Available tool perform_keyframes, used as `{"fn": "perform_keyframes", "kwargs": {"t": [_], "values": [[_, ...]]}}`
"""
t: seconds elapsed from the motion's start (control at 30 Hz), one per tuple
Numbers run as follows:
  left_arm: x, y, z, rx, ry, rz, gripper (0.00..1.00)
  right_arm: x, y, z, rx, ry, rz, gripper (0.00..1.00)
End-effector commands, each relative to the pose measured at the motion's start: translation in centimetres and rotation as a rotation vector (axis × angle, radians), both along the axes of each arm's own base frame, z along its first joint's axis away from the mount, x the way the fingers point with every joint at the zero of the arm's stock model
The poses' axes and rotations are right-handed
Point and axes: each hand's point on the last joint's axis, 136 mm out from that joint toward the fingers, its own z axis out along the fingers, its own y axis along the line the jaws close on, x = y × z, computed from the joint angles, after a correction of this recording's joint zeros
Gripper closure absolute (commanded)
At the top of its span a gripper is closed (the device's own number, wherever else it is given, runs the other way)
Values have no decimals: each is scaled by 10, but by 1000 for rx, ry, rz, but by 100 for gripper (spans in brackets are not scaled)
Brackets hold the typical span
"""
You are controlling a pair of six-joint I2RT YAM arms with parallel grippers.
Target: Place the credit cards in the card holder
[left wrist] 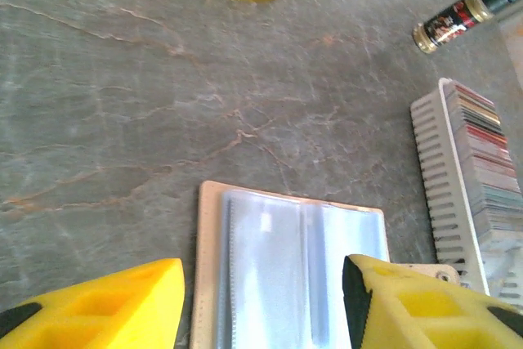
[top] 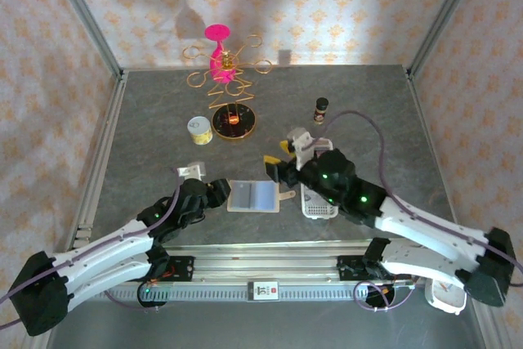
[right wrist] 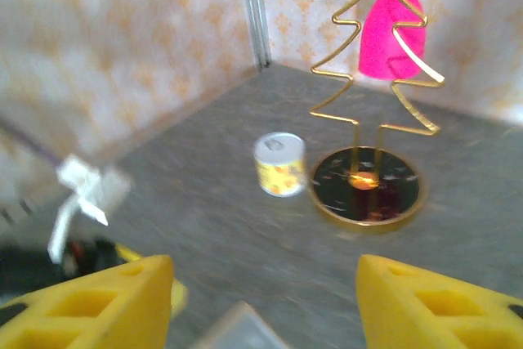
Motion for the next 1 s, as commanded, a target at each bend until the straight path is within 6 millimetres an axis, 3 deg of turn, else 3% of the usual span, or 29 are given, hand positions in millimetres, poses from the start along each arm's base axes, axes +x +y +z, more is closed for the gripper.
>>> {"fn": "perform_keyframes", "kwargs": {"t": [0.0,0.23,0.3,0.47,0.6,0.97], "values": [[3,-21,10,-38,-22,-88,45,-24,-43,-86,-658,-257,197,33],[2,-28,-4,-7,23,-123,45,-15,-113,-140,-1011,-162,199,28],[1,-28,-6,-3,26,-129,45,-9,-126,-150,-1075,-144,191,21],[1,-29,-7,5,26,-139,45,6,-131,-156,-1079,-101,205,0],[-1,-27,-10,3,22,-137,45,10,-136,-179,-1173,-52,252,0],[-5,-23,-12,18,14,-145,44,22,-128,-208,-1238,-2,316,0]]}}
